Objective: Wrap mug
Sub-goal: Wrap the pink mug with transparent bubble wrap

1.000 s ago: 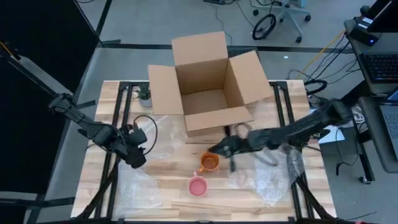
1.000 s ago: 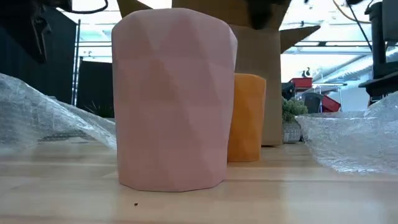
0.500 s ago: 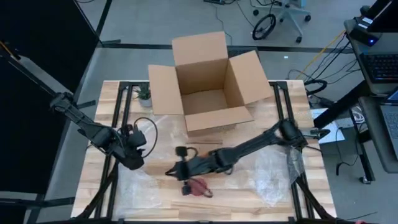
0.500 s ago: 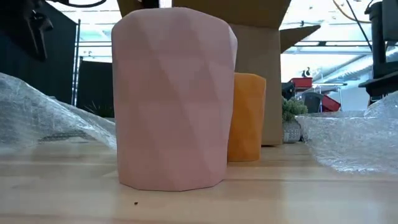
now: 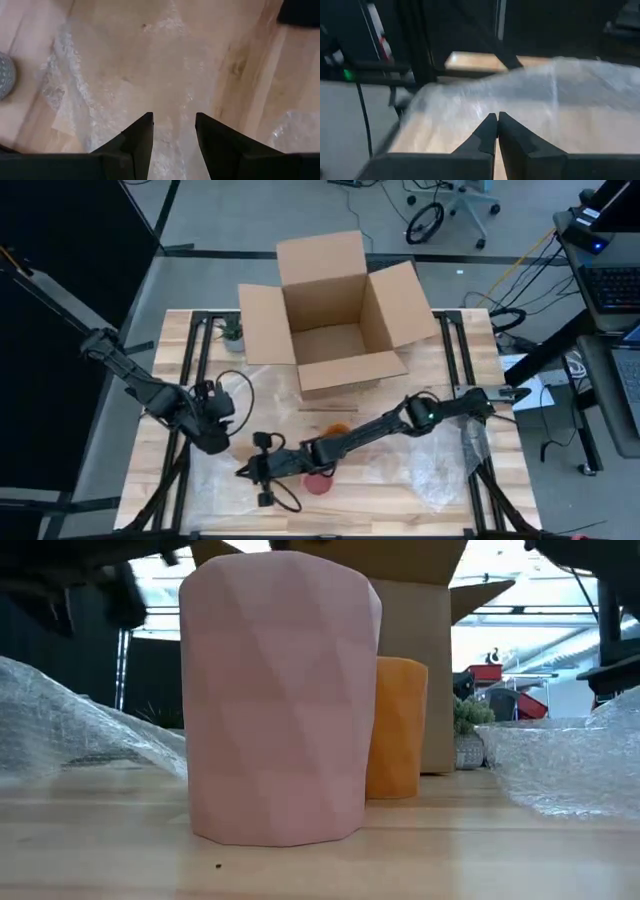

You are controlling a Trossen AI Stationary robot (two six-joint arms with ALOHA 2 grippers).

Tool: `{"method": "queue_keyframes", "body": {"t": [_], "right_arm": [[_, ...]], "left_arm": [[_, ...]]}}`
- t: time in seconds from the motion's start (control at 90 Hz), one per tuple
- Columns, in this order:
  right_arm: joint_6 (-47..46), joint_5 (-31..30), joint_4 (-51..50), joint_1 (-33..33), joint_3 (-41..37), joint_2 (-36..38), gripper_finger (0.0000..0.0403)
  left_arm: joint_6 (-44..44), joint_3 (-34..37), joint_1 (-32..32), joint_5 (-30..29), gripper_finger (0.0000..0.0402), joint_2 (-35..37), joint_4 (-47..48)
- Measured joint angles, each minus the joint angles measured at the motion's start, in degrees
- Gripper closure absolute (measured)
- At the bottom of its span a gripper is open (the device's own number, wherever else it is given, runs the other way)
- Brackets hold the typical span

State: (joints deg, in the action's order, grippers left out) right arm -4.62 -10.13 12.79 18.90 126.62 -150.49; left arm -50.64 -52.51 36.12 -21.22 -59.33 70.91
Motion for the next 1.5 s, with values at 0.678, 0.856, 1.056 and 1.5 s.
{"method": "queue_keyframes", "body": {"t": [0.678,0.856,1.056,1.5], "right_arm": [[-2.95,-0.45,-16.11,1.25,2.46,5.4,0.0403],[-2.31,-7.44,-37.22,5.44,2.46,15.15,0.0403],[-6.75,-20.38,-53.47,9.97,2.5,20.75,0.0403],[-14.32,-23.38,-59.84,13.78,1.32,20.09,0.0403]], "left_arm": [[1.52,0.0,4.94,5.34,0.0265,-0.17,-6.09],[-2.43,0.0,10.0,6.61,0.0265,-2.97,-12.01],[-9.45,2.47,14.61,9.49,0.0265,-13.55,-13.14],[-0.48,2.32,15.35,15.41,0.0265,-36.95,-47.47]]}}
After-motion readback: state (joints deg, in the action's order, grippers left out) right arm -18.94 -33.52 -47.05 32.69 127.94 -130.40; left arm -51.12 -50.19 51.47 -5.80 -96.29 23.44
